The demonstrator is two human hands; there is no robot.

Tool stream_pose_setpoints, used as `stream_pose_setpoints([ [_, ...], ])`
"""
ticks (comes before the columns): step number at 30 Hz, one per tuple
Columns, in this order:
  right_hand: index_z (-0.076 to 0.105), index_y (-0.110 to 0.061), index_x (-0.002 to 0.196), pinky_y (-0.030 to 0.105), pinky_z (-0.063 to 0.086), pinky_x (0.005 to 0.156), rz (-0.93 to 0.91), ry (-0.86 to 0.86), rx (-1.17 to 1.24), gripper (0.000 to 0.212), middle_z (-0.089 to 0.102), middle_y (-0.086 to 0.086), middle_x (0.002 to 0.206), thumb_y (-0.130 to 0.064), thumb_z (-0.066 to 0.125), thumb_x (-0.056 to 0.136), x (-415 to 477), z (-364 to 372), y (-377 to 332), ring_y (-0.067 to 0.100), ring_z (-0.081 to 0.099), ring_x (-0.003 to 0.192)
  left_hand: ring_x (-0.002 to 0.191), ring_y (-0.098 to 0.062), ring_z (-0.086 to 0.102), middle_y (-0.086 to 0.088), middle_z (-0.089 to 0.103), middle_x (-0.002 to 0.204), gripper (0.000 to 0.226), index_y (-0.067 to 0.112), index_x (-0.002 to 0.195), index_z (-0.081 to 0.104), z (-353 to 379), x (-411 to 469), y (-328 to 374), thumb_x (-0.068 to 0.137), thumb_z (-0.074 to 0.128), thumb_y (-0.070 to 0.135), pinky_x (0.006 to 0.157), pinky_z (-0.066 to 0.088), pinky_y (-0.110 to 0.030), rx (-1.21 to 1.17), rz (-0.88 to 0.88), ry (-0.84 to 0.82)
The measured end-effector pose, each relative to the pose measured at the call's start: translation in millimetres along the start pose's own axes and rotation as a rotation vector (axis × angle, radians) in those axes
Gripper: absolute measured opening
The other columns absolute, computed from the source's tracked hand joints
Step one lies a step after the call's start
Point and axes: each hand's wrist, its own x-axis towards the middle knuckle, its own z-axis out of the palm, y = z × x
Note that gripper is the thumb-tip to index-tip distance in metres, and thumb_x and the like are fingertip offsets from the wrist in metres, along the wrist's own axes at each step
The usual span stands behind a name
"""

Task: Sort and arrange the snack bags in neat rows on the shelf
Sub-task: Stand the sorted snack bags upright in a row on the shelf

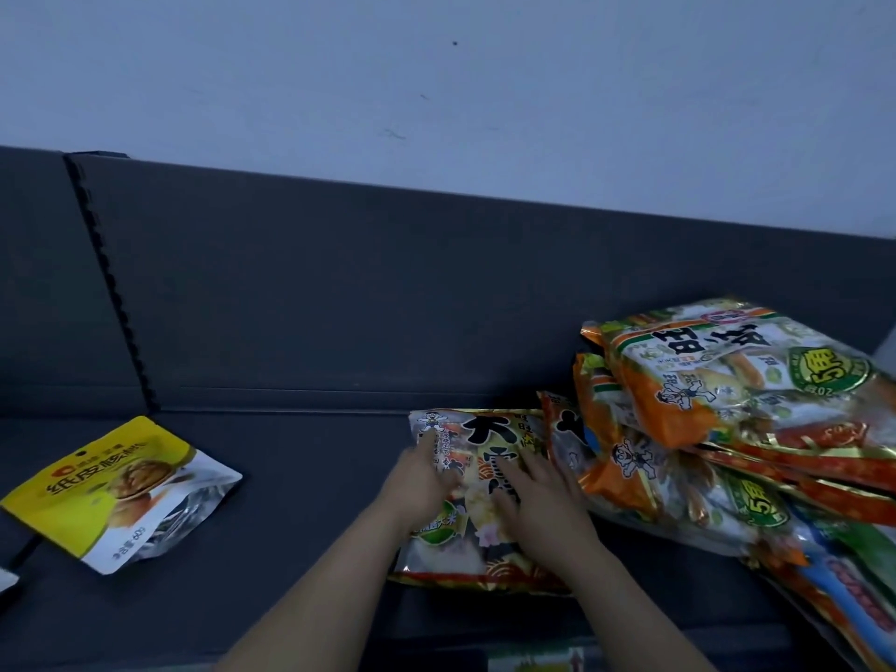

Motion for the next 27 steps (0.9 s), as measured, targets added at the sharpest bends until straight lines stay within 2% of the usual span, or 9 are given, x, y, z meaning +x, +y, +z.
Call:
stream_pose_setpoints([
  [3, 0.031, -0.031, 0.148, 0.040, 0.006, 0.119, 0.012, 0.018, 0.003, 0.049, 0.022, 0.002, 0.159, -0.040, 0.036, 0.100, 1.6, -5.2, -5.5, 0.019, 0.017, 0.146, 0.122, -0.032, 0.049, -0.014, 0.039, 0.145, 0.063, 0.017, 0.148, 0.028, -3.7, -13.3, 0.7, 0.095, 0.050, 0.045, 0.101, 0.044, -0.040, 0.056, 0.018, 0.045],
  [6, 0.042, -0.033, 0.141, 0.043, 0.018, 0.117, -0.031, 0.064, 0.015, 0.044, 0.036, -0.003, 0.151, -0.040, 0.040, 0.098, 4.6, -10.5, -20.4, 0.018, 0.030, 0.139, 0.124, -0.029, 0.048, -0.008, 0.048, 0.136, 0.050, 0.018, 0.137, 0.045, -21.3, -35.6, 4.2, 0.095, 0.050, 0.045, 0.101, 0.043, -0.038, 0.105, 0.080, 0.182],
  [9, 0.044, -0.037, 0.139, 0.043, 0.021, 0.114, -0.088, 0.078, 0.040, 0.047, 0.039, -0.009, 0.148, -0.047, 0.036, 0.094, 10.4, -11.0, -45.0, 0.016, 0.030, 0.138, 0.129, -0.024, 0.047, -0.004, 0.049, 0.142, 0.054, 0.019, 0.142, 0.044, -50.2, -62.6, -2.5, 0.095, 0.052, 0.044, 0.102, 0.042, -0.032, 0.184, 0.073, 0.347],
  [11, 0.043, -0.035, 0.140, 0.044, 0.022, 0.115, -0.149, 0.071, 0.067, 0.048, 0.038, -0.009, 0.150, -0.047, 0.043, 0.093, 15.2, -9.4, -66.3, 0.017, 0.030, 0.139, 0.131, -0.021, 0.046, -0.002, 0.047, 0.145, 0.057, 0.020, 0.145, 0.042, -72.4, -83.2, -12.8, 0.095, 0.053, 0.045, 0.102, 0.040, -0.030, 0.213, 0.036, 0.447],
  [17, 0.039, -0.030, 0.145, 0.042, 0.016, 0.118, -0.347, 0.021, 0.185, 0.053, 0.034, -0.001, 0.154, -0.047, 0.046, 0.096, 20.5, 5.1, -146.8, 0.019, 0.023, 0.144, 0.122, -0.020, 0.054, 0.000, 0.058, 0.134, 0.047, 0.019, 0.135, 0.053, -134.0, -144.4, -60.6, 0.094, 0.055, 0.042, 0.090, 0.044, -0.031, 0.193, -0.173, 0.690],
  [20, 0.038, -0.031, 0.146, 0.042, 0.012, 0.119, -0.431, -0.009, 0.196, 0.052, 0.032, -0.003, 0.155, -0.044, 0.048, 0.096, 23.7, 20.2, -191.2, 0.017, 0.021, 0.145, 0.120, -0.025, 0.055, -0.005, 0.061, 0.131, 0.047, 0.017, 0.134, 0.054, -158.2, -164.3, -95.9, 0.094, 0.055, 0.042, 0.089, 0.046, -0.034, 0.166, -0.294, 0.715],
  [23, 0.044, -0.027, 0.143, 0.040, 0.020, 0.116, -0.484, -0.029, 0.210, 0.051, 0.041, -0.003, 0.149, -0.043, 0.050, 0.095, 28.5, 35.7, -230.7, 0.018, 0.031, 0.141, 0.121, -0.028, 0.054, -0.011, 0.058, 0.134, 0.060, 0.008, 0.143, 0.044, -178.9, -169.9, -130.5, 0.095, 0.054, 0.044, 0.090, 0.045, -0.034, 0.152, -0.421, 0.685],
  [25, 0.055, -0.024, 0.128, 0.039, 0.033, 0.106, -0.510, -0.030, 0.242, 0.039, 0.056, -0.003, 0.129, -0.040, 0.052, 0.094, 33.3, 42.6, -252.0, 0.021, 0.046, 0.127, 0.110, -0.030, 0.057, -0.015, 0.061, 0.124, 0.058, 0.001, 0.137, 0.046, -189.6, -167.8, -145.1, 0.095, 0.055, 0.040, 0.077, 0.042, -0.032, 0.122, -0.467, 0.643],
  [27, 0.058, -0.025, 0.111, 0.037, 0.040, 0.094, -0.503, -0.058, 0.253, 0.024, 0.060, -0.003, 0.110, -0.039, 0.052, 0.092, 39.4, 48.0, -271.1, 0.024, 0.054, 0.112, 0.097, -0.031, 0.057, -0.018, 0.061, 0.116, 0.053, -0.003, 0.128, 0.048, -198.4, -162.3, -154.1, 0.095, 0.056, 0.037, 0.069, 0.038, -0.034, 0.101, -0.487, 0.603],
])
